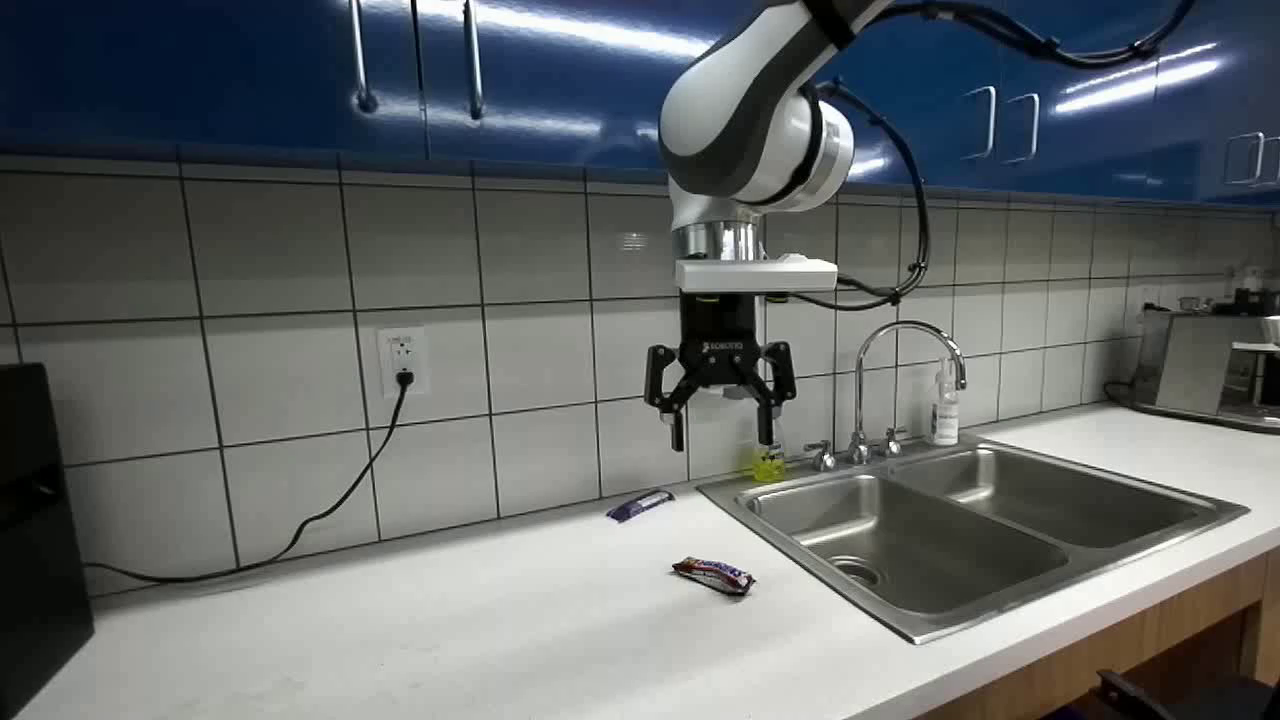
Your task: Put the snickers bar inside the sink
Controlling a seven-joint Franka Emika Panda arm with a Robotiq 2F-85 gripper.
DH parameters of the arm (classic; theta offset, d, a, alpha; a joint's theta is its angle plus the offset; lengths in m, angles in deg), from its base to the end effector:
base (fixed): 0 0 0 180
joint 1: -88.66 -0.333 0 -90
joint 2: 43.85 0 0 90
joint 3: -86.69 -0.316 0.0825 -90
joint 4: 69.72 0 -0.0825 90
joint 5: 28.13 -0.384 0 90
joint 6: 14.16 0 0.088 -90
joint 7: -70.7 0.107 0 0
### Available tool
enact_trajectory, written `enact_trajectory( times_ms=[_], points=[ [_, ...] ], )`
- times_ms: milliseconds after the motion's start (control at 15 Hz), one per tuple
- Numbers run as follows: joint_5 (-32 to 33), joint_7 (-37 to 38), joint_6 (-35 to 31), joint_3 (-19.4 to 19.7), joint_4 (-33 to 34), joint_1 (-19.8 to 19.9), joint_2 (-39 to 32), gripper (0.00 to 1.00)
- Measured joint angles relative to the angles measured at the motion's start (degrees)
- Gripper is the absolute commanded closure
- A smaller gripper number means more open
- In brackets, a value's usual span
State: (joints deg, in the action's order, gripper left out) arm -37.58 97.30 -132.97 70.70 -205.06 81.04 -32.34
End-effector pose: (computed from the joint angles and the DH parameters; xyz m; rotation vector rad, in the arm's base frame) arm 0.4195 0.1937 0.3961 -3.0891 0.2266 0.1861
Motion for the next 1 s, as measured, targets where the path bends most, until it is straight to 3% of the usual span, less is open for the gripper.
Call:
enact_trajectory(
  times_ms=[1000],
  points=[
    [0.14,-1.15,-0.07,2.75,-3.55,-0.02,-1.25,0.0]
  ],
)
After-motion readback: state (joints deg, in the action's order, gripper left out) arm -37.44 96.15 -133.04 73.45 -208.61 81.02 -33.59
